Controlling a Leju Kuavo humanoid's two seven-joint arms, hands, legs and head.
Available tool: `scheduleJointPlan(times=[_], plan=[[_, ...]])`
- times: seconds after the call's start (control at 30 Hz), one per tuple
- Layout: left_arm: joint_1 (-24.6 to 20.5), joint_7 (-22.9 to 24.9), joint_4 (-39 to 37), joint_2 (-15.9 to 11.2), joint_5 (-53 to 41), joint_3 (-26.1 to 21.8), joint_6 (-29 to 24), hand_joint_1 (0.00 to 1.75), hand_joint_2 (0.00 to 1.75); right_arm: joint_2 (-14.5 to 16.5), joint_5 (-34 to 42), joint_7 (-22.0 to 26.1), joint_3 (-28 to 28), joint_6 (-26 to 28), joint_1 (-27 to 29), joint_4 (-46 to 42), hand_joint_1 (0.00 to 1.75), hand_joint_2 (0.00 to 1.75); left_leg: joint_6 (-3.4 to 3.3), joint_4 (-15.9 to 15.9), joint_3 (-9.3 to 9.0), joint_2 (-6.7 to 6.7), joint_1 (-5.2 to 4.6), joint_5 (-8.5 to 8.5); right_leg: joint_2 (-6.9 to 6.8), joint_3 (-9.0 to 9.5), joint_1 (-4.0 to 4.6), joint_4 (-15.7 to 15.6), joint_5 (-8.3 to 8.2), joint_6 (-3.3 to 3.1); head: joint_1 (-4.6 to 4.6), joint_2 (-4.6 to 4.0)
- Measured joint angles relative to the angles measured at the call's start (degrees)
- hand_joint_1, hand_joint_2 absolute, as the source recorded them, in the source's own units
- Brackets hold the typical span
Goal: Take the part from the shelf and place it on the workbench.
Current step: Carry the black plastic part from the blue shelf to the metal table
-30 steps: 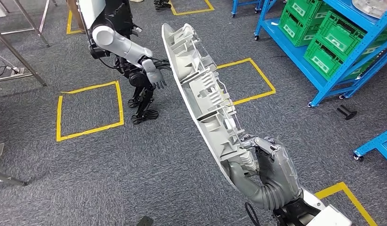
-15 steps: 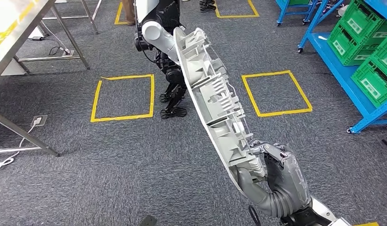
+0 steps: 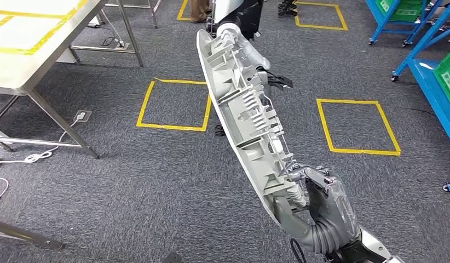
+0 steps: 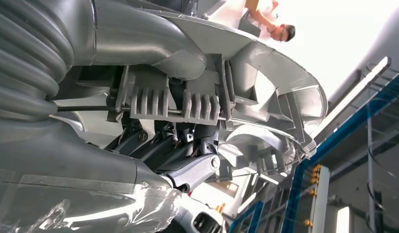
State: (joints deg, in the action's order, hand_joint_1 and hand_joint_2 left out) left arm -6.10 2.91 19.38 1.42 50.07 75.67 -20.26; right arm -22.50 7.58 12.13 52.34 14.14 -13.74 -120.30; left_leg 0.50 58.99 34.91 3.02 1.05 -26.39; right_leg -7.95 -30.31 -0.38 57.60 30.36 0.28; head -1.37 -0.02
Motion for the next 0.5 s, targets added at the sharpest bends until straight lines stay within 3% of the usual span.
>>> scheduleJointPlan(times=[0.07,0.13,0.2,0.23,0.27,0.3,0.37,0.43,0.5], plan=[[0.03,0.03,-0.08,-0.02,0.00,0.00,0.01,0.00,1.75,-0.02,-0.16,-0.04,-0.09,-0.02,-0.01,-0.14,1.75,1.75,-0.84,-0.13,0.08,-1.48,0.01,0.14,2.43,-0.67,-0.49,1.89,1.62,0.45,0.33,0.00],[-0.12,0.04,-0.17,-0.03,0.00,0.00,0.01,0.00,1.75,-0.07,-0.27,-0.08,-0.16,-0.02,0.10,-0.26,1.75,1.75,-1.47,-0.18,0.10,-3.06,-0.15,0.19,6.20,-3.90,-0.70,8.57,5.02,0.39,0.86,0.00],[-0.17,0.04,-0.23,-0.02,0.01,0.00,0.05,0.00,1.75,-0.14,-0.30,-0.13,-0.16,-0.02,0.24,-0.28,1.75,1.75,-1.82,-0.18,0.08,-4.86,-0.54,0.18,7.51,-8.11,-0.51,15.92,7.27,0.03,1.21,0.00],[-0.13,0.05,-0.26,-0.02,0.01,0.00,0.07,0.00,1.75,-0.16,-0.31,-0.15,-0.16,-0.02,0.29,-0.28,1.75,1.75,-1.90,-0.18,0.04,-5.86,-0.73,0.19,7.71,-9.21,-0.35,17.10,6.79,-0.27,1.29,0.00],[-0.09,0.05,-0.28,-0.02,0.01,0.00,0.09,0.00,1.75,-0.19,-0.31,-0.18,-0.16,-0.02,0.33,-0.28,1.75,1.75,-1.96,-0.18,-0.02,-6.82,-0.87,0.20,7.94,-9.25,-0.15,16.03,5.24,-0.65,1.31,0.00],[-0.06,0.05,-0.29,-0.01,0.01,0.00,0.09,0.00,1.75,-0.22,-0.31,-0.22,-0.16,-0.02,0.34,-0.29,1.75,1.75,-1.98,-0.17,-0.11,-7.79,-0.95,0.22,8.57,-8.24,0.08,12.88,2.86,-1.10,1.31,0.00],[-0.10,0.04,-0.30,0.11,0.01,-0.01,0.10,0.00,1.75,-0.29,-0.33,-0.28,-0.18,-0.02,0.32,-0.36,1.75,1.75,-1.87,-0.18,-0.14,-9.50,-0.92,0.29,11.15,-5.22,0.48,5.05,-1.19,-1.95,1.32,0.00],[-0.07,0.04,-0.31,0.27,0.01,-0.01,0.15,0.00,1.75,-0.34,-0.35,-0.30,-0.19,-0.02,0.25,-0.44,1.75,1.75,-1.46,-0.25,0.13,-10.89,-0.70,0.46,12.46,-3.66,0.77,1.23,-2.43,-2.35,1.41,0.00],[0.13,0.05,-0.32,0.37,0.02,0.00,0.20,0.00,1.75,-0.34,-0.38,-0.31,-0.21,-0.03,0.17,-0.54,1.75,1.75,-0.84,-0.52,0.39,-12.08,-0.56,0.65,11.25,-3.28,0.85,0.53,-2.60,-2.54,1.50,0.00]])
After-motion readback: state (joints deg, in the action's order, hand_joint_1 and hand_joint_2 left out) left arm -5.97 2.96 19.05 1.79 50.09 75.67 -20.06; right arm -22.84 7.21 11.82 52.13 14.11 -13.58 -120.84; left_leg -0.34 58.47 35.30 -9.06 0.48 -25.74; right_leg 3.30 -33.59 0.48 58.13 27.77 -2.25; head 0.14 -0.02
